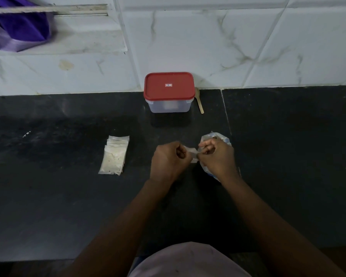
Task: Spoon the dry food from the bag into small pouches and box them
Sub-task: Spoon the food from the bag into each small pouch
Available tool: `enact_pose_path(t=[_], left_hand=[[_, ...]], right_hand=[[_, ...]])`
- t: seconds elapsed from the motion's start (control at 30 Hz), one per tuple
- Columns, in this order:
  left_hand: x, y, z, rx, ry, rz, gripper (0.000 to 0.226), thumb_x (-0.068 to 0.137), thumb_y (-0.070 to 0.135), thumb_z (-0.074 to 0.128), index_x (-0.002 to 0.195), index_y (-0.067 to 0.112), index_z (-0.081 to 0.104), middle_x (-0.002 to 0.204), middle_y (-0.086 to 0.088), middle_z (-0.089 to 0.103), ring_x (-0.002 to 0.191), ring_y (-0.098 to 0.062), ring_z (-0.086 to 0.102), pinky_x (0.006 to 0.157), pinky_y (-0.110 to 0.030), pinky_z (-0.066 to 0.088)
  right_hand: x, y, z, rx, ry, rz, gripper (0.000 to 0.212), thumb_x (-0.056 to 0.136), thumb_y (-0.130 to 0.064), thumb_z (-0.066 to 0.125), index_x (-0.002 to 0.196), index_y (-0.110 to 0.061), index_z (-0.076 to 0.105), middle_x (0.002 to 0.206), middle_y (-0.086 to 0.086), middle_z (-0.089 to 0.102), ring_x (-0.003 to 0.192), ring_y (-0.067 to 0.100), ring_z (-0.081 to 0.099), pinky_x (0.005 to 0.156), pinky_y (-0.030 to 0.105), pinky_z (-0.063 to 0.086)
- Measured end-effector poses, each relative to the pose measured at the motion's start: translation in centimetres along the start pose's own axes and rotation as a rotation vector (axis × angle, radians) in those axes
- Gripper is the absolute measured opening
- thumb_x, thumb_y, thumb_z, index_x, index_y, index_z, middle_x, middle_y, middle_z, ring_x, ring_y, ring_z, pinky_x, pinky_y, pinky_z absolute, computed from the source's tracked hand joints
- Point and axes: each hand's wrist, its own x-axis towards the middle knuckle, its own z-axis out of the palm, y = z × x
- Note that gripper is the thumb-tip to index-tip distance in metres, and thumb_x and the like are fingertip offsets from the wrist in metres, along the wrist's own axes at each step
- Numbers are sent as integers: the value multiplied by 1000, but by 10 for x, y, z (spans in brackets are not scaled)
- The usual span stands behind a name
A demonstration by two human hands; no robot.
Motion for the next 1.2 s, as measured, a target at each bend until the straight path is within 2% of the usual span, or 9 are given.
enact_pose_path(t=[0.13,0.27,0.37,0.5,0.6,0.7,0.9,1.03,1.2], left_hand=[[3,4,-5,154,25,100,9,86,25,74,81,22,67,72,10,65,66,-4,64,66,-35,61],[6,1,-9,11,-32,249,15,83,34,74,94,26,67,91,14,64,81,-3,63,71,-32,59],[9,-10,-13,37,-99,373,59,73,45,80,126,27,61,125,10,53,113,-6,53,92,-22,50],[13,-22,-12,172,-212,389,100,66,52,88,151,29,41,153,6,42,139,-12,40,115,-34,35],[15,-27,-10,167,-220,411,90,71,55,85,147,28,46,145,9,50,132,-7,45,112,-33,38],[14,-26,-13,63,-210,380,76,73,56,79,139,27,54,134,9,59,119,-3,54,103,-29,45],[15,-29,-13,25,-269,343,70,69,63,74,129,31,58,125,14,57,110,-4,58,91,-36,57],[11,-28,-8,10,-263,366,59,79,49,79,130,28,60,123,14,55,107,-3,57,89,-35,55],[5,-30,-3,-31,-254,361,51,82,43,79,126,19,64,118,7,64,103,-7,62,87,-38,55]], right_hand=[[4,1,4,-122,60,-47,23,81,-4,80,102,-12,72,86,-3,70,77,3,63,68,8,45],[5,1,3,-66,25,-46,9,93,-12,69,99,-13,75,90,-4,72,83,4,66,71,14,52],[7,4,0,-15,14,25,16,93,-10,62,94,-13,78,84,-2,72,84,12,68,74,22,52],[4,2,-1,119,-62,105,15,95,-11,64,96,-18,78,91,-2,74,86,12,71,78,31,60],[0,-8,1,395,-205,248,6,97,-15,69,101,-12,73,102,3,72,84,16,74,77,40,64],[1,-11,-2,475,-294,268,16,91,-10,75,108,-9,72,101,9,75,79,15,76,69,33,64],[1,-11,-4,407,-384,226,19,90,-10,76,107,-13,68,109,12,74,83,18,75,68,31,64],[4,-11,0,392,-349,261,20,92,-20,76,108,-13,67,112,15,73,78,17,73,62,29,62],[5,-8,-2,374,-423,276,25,89,-23,78,111,-15,68,116,12,70,100,24,74,70,33,63]])
